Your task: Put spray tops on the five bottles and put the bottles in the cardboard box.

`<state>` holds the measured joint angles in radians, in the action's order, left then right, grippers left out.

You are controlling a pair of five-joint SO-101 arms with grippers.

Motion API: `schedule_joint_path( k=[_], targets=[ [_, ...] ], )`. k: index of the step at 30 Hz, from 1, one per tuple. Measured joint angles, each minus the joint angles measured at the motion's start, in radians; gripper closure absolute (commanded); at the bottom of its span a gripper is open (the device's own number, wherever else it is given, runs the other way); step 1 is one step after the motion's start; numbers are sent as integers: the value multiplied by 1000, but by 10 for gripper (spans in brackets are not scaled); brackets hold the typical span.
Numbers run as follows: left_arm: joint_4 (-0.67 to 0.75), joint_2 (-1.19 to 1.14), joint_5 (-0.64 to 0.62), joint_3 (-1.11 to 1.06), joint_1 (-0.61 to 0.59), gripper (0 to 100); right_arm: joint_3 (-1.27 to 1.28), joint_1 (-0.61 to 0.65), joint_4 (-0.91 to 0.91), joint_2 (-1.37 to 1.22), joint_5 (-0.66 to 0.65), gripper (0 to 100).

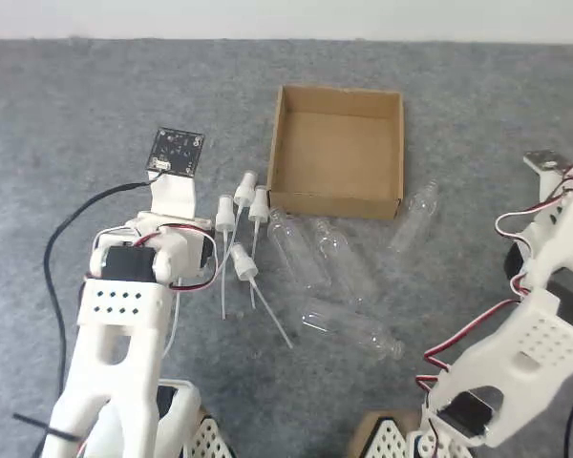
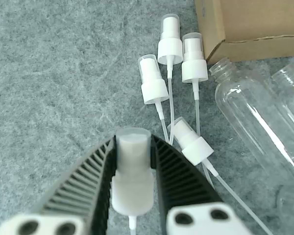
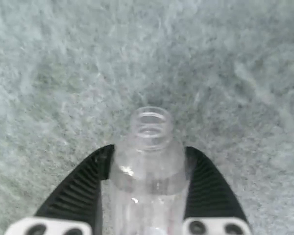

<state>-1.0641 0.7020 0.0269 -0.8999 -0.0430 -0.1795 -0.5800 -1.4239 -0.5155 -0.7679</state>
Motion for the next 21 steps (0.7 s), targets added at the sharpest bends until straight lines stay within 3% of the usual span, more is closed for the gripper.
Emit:
schedule_joint_path(
  k=[5,10,16,21],
  targets=[
    [-2,0,0,21,0,988,-52,23,-89,78,38,993],
    [-117,0,-15,233,2,989,-63,167,-140,345,187,993],
    [-258,0,-118,546,0,990,120,474,-64,732,371,993],
    [-232,12,-204,677,0,990,453,784,144,1054,477,994]
  ],
)
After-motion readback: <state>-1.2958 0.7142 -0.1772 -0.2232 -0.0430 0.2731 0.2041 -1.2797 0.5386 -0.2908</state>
